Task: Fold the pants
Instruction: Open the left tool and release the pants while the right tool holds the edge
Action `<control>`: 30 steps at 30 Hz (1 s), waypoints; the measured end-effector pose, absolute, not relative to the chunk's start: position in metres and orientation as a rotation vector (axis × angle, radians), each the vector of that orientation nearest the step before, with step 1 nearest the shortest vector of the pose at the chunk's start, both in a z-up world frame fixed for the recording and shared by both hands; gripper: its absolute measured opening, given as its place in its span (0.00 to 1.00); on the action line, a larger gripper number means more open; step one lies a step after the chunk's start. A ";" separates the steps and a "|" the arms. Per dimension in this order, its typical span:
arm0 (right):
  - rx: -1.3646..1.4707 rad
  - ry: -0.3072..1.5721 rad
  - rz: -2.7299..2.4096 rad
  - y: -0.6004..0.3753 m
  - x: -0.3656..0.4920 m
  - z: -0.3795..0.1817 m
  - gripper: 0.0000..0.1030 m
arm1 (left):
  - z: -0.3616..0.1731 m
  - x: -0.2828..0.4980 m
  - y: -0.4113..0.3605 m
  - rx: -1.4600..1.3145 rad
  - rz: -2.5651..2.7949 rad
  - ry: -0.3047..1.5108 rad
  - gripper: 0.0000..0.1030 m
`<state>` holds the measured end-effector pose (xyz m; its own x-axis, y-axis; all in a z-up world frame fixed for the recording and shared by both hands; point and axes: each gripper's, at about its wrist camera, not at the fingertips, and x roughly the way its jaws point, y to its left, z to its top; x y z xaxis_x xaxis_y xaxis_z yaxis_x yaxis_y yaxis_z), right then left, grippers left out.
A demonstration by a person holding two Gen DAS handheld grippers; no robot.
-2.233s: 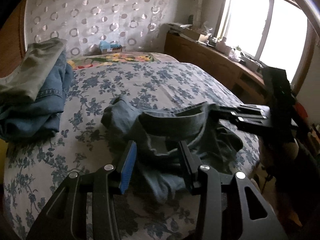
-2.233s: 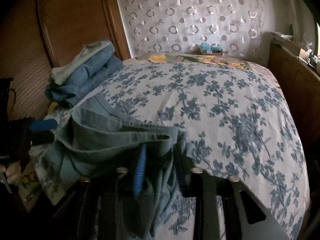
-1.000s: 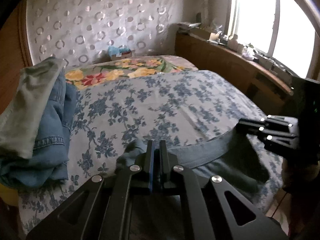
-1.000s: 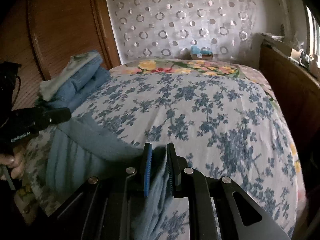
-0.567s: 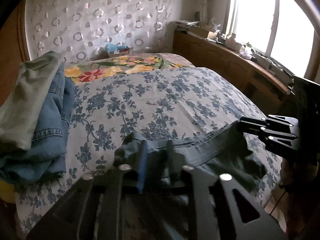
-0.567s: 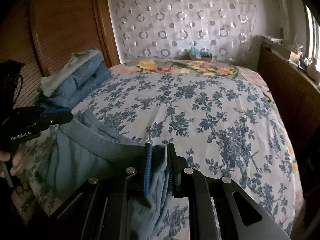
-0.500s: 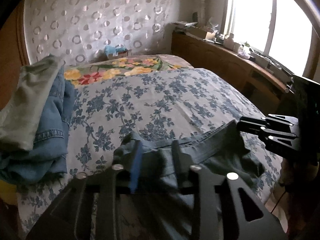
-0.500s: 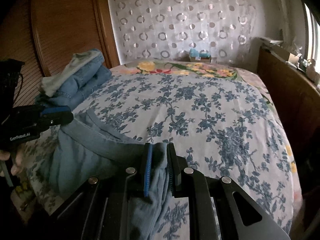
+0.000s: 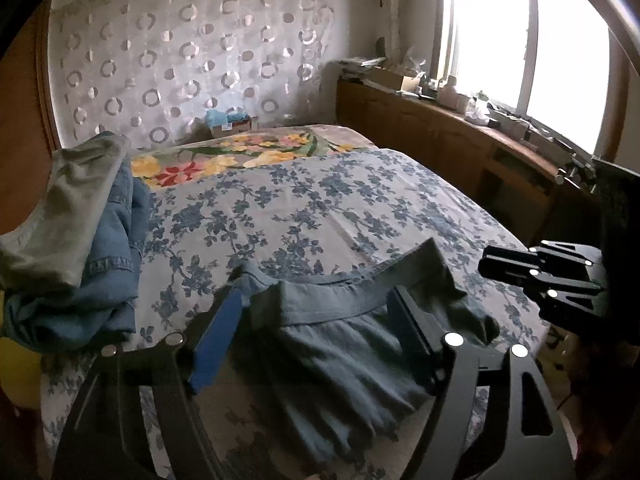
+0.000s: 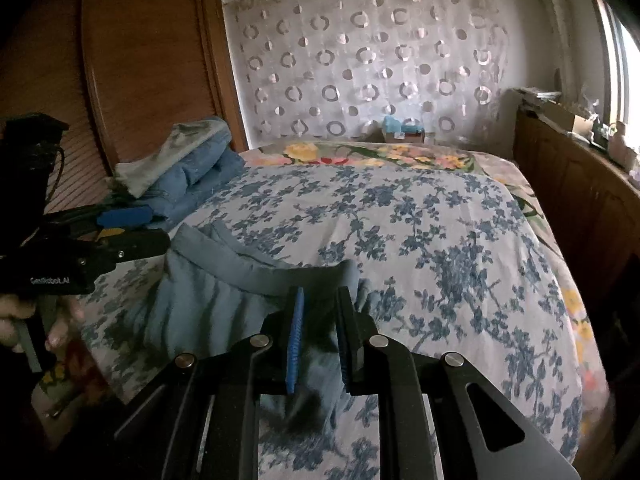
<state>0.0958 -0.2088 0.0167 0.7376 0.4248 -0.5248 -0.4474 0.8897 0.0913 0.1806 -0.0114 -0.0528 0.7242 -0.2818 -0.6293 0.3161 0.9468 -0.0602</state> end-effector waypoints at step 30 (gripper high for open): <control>-0.035 0.676 0.496 -0.237 0.080 -0.019 0.04 | -0.123 0.141 0.020 0.022 -0.249 0.851 0.74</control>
<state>0.0802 -0.2369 -0.0191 0.6687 0.4289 -0.6074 -0.4513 0.8833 0.1269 0.1413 0.0195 -0.1235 0.6320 -0.2085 -0.7464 0.2261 0.9708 -0.0797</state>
